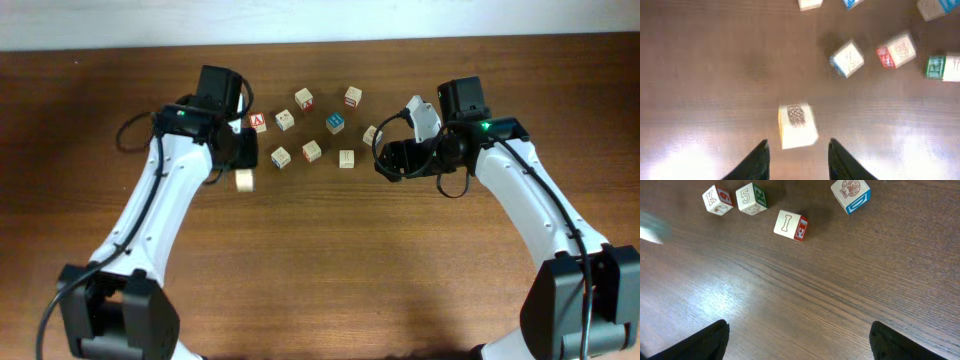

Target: Rotate 3 blocks

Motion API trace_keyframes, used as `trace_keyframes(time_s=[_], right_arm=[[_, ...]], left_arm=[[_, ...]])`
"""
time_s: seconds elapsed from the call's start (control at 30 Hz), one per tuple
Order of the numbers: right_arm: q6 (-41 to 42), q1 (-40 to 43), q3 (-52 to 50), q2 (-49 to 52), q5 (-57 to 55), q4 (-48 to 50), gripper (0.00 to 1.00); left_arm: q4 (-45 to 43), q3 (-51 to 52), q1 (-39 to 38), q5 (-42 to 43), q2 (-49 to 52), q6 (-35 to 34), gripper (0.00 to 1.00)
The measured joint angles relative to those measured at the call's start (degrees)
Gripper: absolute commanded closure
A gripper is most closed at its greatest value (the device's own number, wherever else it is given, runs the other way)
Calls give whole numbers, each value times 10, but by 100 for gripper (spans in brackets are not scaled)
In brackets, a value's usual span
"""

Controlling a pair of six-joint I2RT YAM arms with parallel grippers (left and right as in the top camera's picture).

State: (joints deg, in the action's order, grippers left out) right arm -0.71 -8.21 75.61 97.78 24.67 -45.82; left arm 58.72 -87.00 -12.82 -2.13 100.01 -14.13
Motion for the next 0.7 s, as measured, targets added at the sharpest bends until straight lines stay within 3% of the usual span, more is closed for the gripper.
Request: trace_keyframes(time_s=[0.1,0.2,0.23,0.27,0.4,0.7], right_arm=[[0,0,0,0,0,2,11],[0,0,0,0,0,2,11],[0,0,0,0,0,1,11],[0,0,0,0,0,2,10],[0,0,0,0,0,2,10],[0,0,0,0,0,11,10]], left_arm=[[21,30,-29,25,1,-23,64],[-20,92,-56,34,2,-37,64],[-33,121,-68,37,4,-42,60],[-42,136,-74,37,5,-44,50],[-59,151,-66,5,6,-55,31],[-40,151,176,-42,6,-67,3]])
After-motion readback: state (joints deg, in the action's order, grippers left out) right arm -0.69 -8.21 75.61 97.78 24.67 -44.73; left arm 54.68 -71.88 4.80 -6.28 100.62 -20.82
